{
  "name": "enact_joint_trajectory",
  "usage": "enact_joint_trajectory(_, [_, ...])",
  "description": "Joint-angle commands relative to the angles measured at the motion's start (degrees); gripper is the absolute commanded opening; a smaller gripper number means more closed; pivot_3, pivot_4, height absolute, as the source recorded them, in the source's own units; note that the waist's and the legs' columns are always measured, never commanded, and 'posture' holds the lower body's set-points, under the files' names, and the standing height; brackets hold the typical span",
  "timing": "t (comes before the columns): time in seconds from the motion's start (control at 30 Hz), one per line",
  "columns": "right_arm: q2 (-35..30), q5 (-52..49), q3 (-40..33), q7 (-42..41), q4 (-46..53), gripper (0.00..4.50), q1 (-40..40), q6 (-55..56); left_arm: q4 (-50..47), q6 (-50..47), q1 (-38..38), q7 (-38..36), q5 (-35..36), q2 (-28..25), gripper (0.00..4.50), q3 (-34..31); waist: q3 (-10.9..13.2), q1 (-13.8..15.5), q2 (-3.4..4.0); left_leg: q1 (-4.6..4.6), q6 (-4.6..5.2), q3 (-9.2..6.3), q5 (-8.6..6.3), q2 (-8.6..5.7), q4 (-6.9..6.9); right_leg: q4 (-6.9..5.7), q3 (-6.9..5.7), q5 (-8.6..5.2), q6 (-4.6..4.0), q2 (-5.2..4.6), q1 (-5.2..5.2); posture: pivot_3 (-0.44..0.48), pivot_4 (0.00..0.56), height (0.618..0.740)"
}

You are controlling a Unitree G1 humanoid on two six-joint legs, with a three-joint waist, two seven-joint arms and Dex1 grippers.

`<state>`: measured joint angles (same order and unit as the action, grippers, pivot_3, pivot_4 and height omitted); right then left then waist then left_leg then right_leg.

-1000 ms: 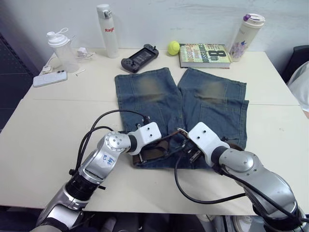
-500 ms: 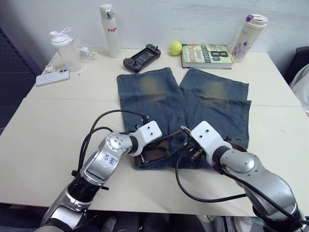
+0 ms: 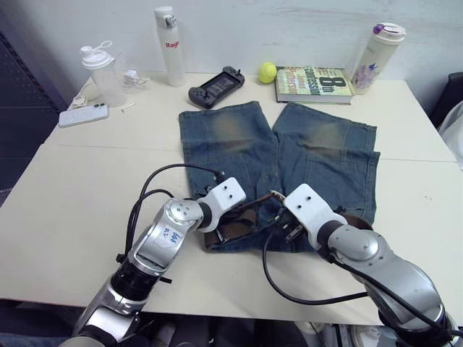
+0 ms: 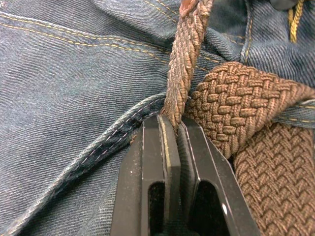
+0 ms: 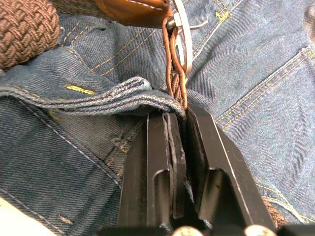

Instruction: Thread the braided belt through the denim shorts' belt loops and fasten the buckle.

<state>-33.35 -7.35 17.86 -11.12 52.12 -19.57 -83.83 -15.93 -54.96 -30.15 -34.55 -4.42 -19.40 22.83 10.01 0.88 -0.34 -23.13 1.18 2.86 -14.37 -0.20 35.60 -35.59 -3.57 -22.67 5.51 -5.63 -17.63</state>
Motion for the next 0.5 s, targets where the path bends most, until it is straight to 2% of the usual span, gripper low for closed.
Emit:
enact_joint_trajectory(0.03, [-0.64, -1.53, 2.47, 0.02, 7.88, 0.08, -0.84, -0.29, 6.04, -1.40, -0.37, 2.64, -0.69, 2.09, 0.00, 1.89, 0.00, 0.37, 0.00, 0.00, 0.00, 0.00, 0.00, -0.01, 0.01, 0.00, 0.00, 0.00, 0.00, -0.01, 0.00, 0.000, 0.150, 0.740])
enact_joint_trajectory(0.23, [-1.50, -1.39, 4.49, 0.31, 7.19, 0.08, -1.20, -2.52, 7.74, -0.34, -1.64, 3.82, -0.54, 5.07, 0.00, 2.45, 0.00, 0.63, -0.01, -0.01, 0.02, 0.00, -0.01, -0.05, 0.01, 0.04, -0.02, 0.01, 0.02, -0.07, 0.03, 0.000, 0.150, 0.740])
enact_joint_trajectory(0.37, [-2.15, -2.24, 6.87, -0.14, 5.76, 0.08, -1.62, -4.53, 4.79, 2.89, -1.30, 1.65, 3.32, 8.43, 0.00, 1.68, -0.01, 0.74, -0.01, -0.02, 0.02, -0.02, -0.01, -0.07, 0.01, 0.07, -0.06, 0.01, 0.02, -0.10, 0.06, 0.000, 0.150, 0.740])
enact_joint_trajectory(0.5, [-1.58, -2.47, 8.01, -0.32, 4.87, 0.08, -2.06, -4.17, 2.82, 5.76, 0.06, -1.11, 5.96, 9.44, 0.00, 1.05, 0.00, 0.57, -0.03, -0.07, 0.03, -0.05, -0.01, -0.09, 0.00, 0.14, -0.11, 0.01, 0.02, -0.10, 0.05, 0.000, 0.150, 0.740])
